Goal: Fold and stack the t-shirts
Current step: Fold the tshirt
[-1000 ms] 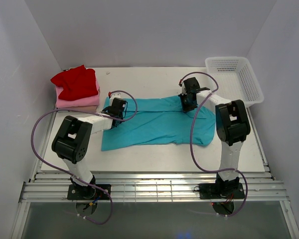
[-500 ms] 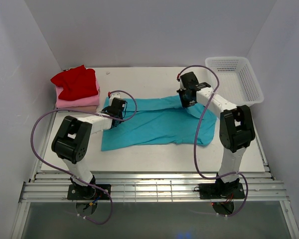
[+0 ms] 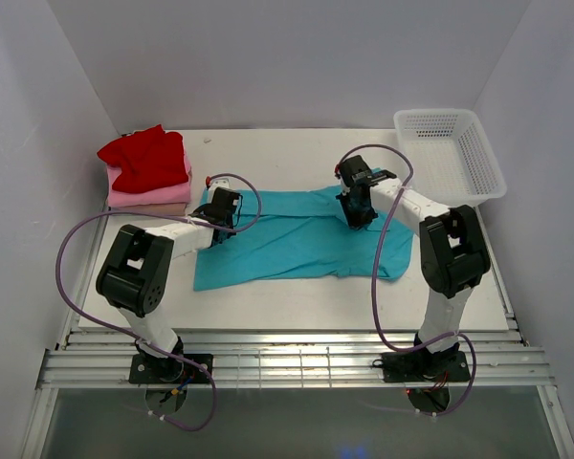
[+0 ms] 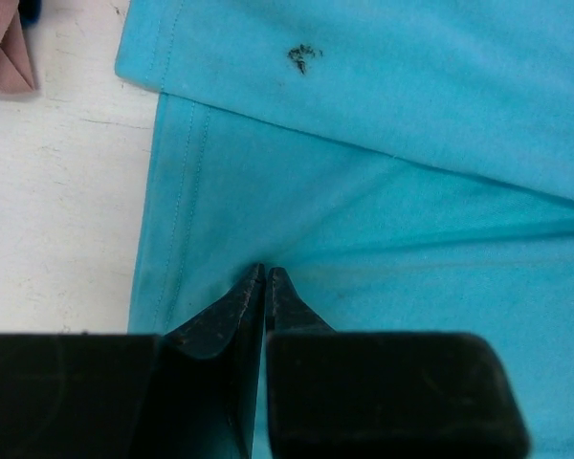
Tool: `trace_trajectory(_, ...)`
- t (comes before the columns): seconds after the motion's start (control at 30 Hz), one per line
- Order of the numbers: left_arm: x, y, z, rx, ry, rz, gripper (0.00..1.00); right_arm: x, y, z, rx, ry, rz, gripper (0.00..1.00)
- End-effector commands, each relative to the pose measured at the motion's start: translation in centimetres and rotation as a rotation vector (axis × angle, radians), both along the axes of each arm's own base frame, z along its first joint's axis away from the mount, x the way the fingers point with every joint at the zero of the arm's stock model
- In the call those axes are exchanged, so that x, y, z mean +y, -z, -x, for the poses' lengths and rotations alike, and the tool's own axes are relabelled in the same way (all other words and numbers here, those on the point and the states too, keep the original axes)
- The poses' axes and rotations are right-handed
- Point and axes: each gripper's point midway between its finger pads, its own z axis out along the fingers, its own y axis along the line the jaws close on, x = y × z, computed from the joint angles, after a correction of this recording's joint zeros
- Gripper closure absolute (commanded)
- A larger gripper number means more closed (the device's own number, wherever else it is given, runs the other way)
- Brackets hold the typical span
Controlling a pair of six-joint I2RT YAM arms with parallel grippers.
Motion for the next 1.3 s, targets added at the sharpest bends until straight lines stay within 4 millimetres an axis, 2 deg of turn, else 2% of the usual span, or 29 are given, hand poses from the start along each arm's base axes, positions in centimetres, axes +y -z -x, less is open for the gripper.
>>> trace_trajectory(0.0, 0.1, -1.7, 0.0, -0.033, 0.0, 0.016, 0.83, 0.1, -1.3, 1.3, -0.008, 0.003, 0.007, 0.92)
trace_trajectory(0.2, -0.1, -1.5, 0.1, -0.028, 0.005, 0.027, 0.84, 1.0, -1.2, 2.6, 0.031, -0.038, -0.019, 0.92)
trace_trajectory(0.33, -0.8, -2.1, -0.4, -0.04, 0.017, 0.055, 0.84, 0.6, -1.5, 1.8, -0.002, -0.029, 0.004, 0.79)
trace_trajectory(0.43, -1.6, -4.5, -1.8, -0.103, 0.029, 0.092, 0.85, 0.3, -4.3, -0.8, -0.137, 0.019, 0.019, 0.75)
trace_trajectory(0.47, -2.0, -6.2, -2.6, -0.16, 0.037, 0.114, 0.86, 0.4, -6.2, -1.9, -0.204, 0.035, 0.008, 0.74)
trace_trajectory(0.53, -2.6, -8.4, -3.6, -0.233, 0.065, 0.134, 0.91, 0.5, -8.2, -4.0, -0.292, 0.06, -0.016, 0.73)
trace_trajectory(0.57, -2.8, -10.1, -4.4, -0.292, 0.071, 0.15, 0.93, 0.6, -8.7, -4.9, -0.317, 0.074, -0.022, 0.73)
trace_trajectory(0.6, -2.9, -10.9, -4.7, -0.315, 0.073, 0.149, 0.96, 0.8, -10.2, -6.2, -0.356, 0.091, -0.041, 0.73)
trace_trajectory(0.63, -3.0, -12.4, -5.7, -0.372, 0.078, 0.149, 0.96, 0.4, -10.7, -7.3, -0.38, 0.113, -0.046, 0.79)
trace_trajectory(0.67, -2.9, -12.7, -6.0, -0.383, 0.072, 0.14, 0.98, 0.4, -10.1, -8.2, -0.376, 0.12, -0.045, 0.85)
trace_trajectory(0.7, -2.5, -13.1, -6.5, -0.396, 0.054, 0.124, 0.99, 0.5, -11.2, -9.5, -0.406, 0.135, -0.059, 0.92)
trace_trajectory(0.73, -2.2, -14.0, -7.4, -0.42, 0.046, 0.123, 1.0, 0.0, -9.9, -10.5, -0.393, 0.155, -0.041, 0.92)
trace_trajectory(0.77, -2.0, -14.1, -7.9, -0.422, 0.039, 0.121, 1.0, -0.1, -9.7, -11.3, -0.396, 0.161, -0.038, 0.92)
trace_trajectory(0.8, -1.7, -13.0, -8.5, -0.403, 0.03, 0.11, 1.0, 0.0, -10.3, -12.5, -0.418, 0.171, -0.046, 0.92)
trace_trajectory(0.83, -1.2, -12.6, -9.1, -0.397, 0.023, 0.111, 1.0, -0.5, -10.0, -13.3, -0.418, 0.185, -0.043, 0.92)
trace_trajectory(0.87, -1.1, -12.6, -9.9, -0.401, 0.021, 0.111, 1.0, -0.5, -8.2, -14.0, -0.391, 0.185, -0.029, 0.92)
trace_trajectory(0.9, -0.7, -11.9, -10.4, -0.388, 0.014, 0.107, 1.0, -0.7, -7.8, -14.6, -0.39, 0.192, -0.027, 0.92)
trace_trajectory(0.93, -0.1, -9.8, -11.0, -0.347, 0.0, 0.096, 1.0, -1.1, -8.0, -15.7, -0.405, 0.206, -0.027, 0.92)
trace_trajectory(0.97, 0.2, -9.4, -11.6, -0.338, -0.006, 0.094, 1.0, -1.3, -6.4, -16.4, -0.384, 0.211, -0.017, 0.92)
trace_trajectory(1.0, 0.5, -8.7, -11.9, -0.325, -0.014, 0.092, 1.0, -1.7, -5.8, -16.9, -0.379, 0.219, -0.01, 0.92)
trace_trajectory(1.03, 1.0, -6.8, -12.2, -0.289, -0.022, 0.086, 1.0, -2.2, -5.9, -17.7, -0.387, 0.234, -0.016, 0.92)
trace_trajectory(1.07, 1.0, -6.3, -12.4, -0.28, -0.02, 0.093, 1.0, -2.5, -4.4, -18.1, -0.365, 0.238, -0.009, 0.92)
trace_trajectory(1.13, 1.2, -4.6, -12.6, -0.253, -0.025, 0.096, 1.0, -3.5, -2.8, -18.8, -0.344, 0.258, -0.013, 0.92)
trace_trajectory(1.27, 1.3, -2.7, -13.1, -0.217, -0.028, 0.09, 1.0, -4.9, -1.3, -19.2, -0.326, 0.283, -0.03, 0.92)
